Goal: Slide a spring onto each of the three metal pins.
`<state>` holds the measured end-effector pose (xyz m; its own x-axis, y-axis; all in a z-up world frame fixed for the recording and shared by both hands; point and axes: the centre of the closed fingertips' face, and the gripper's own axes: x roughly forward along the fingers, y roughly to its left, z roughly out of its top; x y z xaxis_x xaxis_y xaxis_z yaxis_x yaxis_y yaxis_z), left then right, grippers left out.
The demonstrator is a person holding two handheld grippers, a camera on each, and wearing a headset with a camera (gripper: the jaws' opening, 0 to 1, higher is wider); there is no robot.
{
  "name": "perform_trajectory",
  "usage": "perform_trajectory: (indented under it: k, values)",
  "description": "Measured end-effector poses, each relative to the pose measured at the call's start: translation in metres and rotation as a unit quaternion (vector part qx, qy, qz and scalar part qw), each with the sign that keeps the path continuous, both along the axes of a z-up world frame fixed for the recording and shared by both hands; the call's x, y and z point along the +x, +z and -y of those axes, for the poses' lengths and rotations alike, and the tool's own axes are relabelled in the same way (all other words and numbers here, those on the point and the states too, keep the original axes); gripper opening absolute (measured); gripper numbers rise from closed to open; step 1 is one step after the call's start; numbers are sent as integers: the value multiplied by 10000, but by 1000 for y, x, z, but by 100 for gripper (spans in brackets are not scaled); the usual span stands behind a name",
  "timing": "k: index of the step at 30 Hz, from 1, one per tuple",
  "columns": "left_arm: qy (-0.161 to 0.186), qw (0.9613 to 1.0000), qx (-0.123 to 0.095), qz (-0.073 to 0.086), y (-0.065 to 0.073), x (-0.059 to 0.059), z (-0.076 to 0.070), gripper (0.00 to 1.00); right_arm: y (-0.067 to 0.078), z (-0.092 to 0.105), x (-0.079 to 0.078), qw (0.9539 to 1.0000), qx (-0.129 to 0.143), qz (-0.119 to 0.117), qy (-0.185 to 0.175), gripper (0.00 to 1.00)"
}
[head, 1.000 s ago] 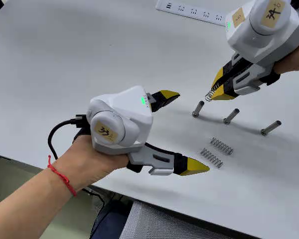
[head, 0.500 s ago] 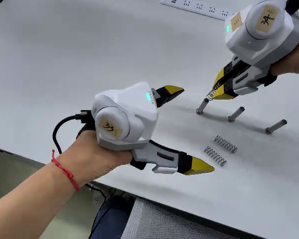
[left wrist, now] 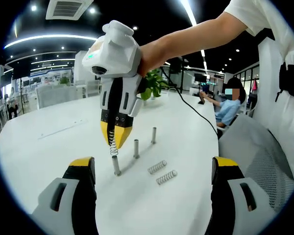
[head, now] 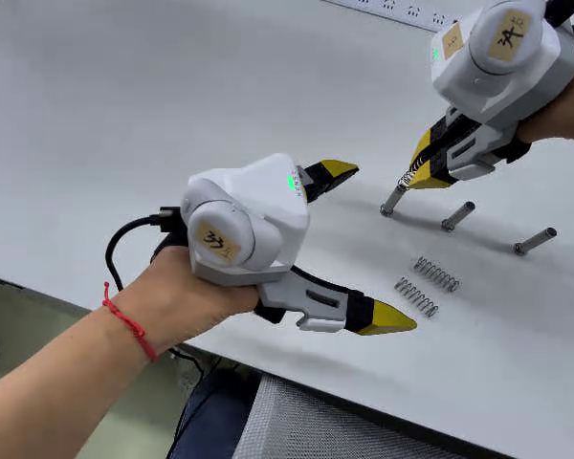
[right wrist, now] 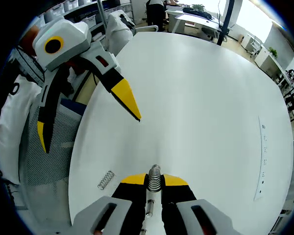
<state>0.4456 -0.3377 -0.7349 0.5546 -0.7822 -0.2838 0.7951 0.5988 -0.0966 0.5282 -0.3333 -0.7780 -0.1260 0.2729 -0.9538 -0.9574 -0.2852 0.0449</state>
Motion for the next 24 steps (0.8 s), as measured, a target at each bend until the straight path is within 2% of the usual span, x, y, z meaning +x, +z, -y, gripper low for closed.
perform_trajectory:
  k: [24]
  values:
    - [-26, 9999, -111, -26, 0, -1, 4, 98, -6, -1, 1, 10000, -58, -35, 14, 7]
